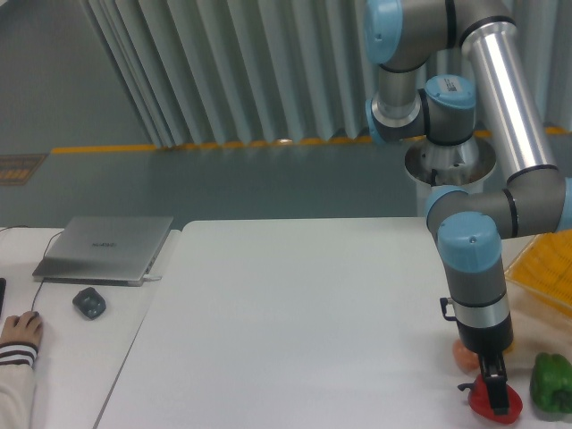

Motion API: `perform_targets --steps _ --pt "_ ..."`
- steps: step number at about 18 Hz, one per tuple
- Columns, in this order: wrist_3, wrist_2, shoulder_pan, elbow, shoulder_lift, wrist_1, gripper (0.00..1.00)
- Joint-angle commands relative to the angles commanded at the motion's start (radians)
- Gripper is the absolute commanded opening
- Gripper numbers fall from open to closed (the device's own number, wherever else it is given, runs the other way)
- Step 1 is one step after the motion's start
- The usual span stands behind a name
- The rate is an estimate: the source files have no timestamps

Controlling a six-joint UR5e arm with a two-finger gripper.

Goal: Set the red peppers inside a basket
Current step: 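Close the gripper on the red pepper's stem and lift it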

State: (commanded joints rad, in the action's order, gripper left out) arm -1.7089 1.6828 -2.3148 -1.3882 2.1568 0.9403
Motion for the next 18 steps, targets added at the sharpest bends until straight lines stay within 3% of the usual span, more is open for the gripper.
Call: perform_targets --steps 18 --pt "0.052 0.002 0.000 -0.006 0.014 0.000 1.00"
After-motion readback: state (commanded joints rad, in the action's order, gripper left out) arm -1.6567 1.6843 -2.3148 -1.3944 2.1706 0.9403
